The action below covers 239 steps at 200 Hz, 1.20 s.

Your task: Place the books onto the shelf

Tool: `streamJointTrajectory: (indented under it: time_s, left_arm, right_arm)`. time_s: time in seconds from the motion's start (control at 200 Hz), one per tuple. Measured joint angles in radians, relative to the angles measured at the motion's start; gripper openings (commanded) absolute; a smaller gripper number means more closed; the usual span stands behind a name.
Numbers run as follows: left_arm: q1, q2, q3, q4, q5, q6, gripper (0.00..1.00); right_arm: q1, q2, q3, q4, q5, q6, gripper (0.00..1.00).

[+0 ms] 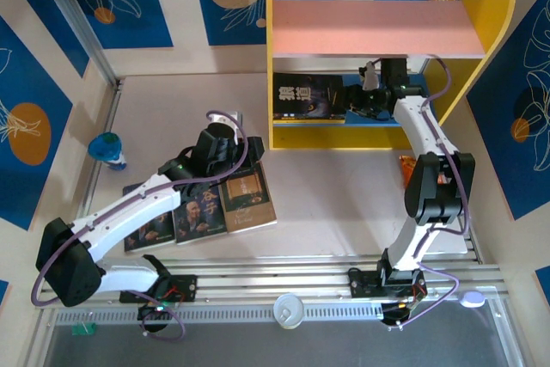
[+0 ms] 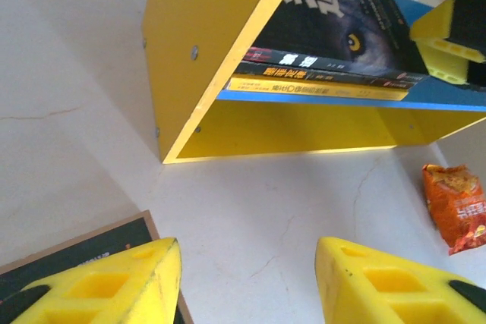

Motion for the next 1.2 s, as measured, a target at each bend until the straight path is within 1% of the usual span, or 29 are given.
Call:
streamJointTrajectory:
  time_s: [0.13,0.25,0.32,0.43,0.48,0.56,0.76,0.975,1.09,1.196]
  left_arm:
    - [0.005,0.0,0.0,-0.036,-0.008,0.004,0.51]
    - [0.006,0.001,0.0,-0.068,-0.013,0.004,0.51]
    - [0.006,0.004,-0.005,-0.086,-0.016,0.003,0.52]
    - [0.008,0.018,-0.028,-0.106,-0.026,-0.007,0.52]
    - [0.008,0.031,-0.044,-0.113,-0.028,-0.014,0.52]
    - [0.008,0.056,-0.069,-0.121,-0.031,-0.03,0.52]
    - [0.008,0.118,-0.112,-0.142,-0.029,-0.064,0.52]
    - [0.008,0.181,-0.173,-0.101,-0.002,-0.11,0.51]
    - [0.009,0.216,-0.201,-0.072,0.024,-0.132,0.5]
    - [0.009,0.236,-0.219,-0.042,0.049,-0.143,0.49]
  right_arm:
    - [-0.012,-0.062,-0.052,0.008,0.0,0.0,0.55]
    - [-0.023,-0.16,-0.118,0.046,0.004,0.003,0.56]
    - [-0.023,-0.228,-0.188,0.085,0.004,0.017,0.58]
    - [0.003,-0.323,-0.329,0.152,0.008,0.042,0.58]
    - [0.036,-0.344,-0.377,0.166,0.018,0.051,0.58]
    - [0.117,-0.36,-0.447,0.199,0.048,0.062,0.58]
    - [0.306,-0.348,-0.581,0.272,0.08,0.106,0.58]
    - [0.479,-0.205,-0.618,0.352,0.13,0.167,0.57]
    - [0.578,-0.13,-0.61,0.37,0.159,0.193,0.57]
    - [0.64,-0.072,-0.586,0.371,0.183,0.211,0.57]
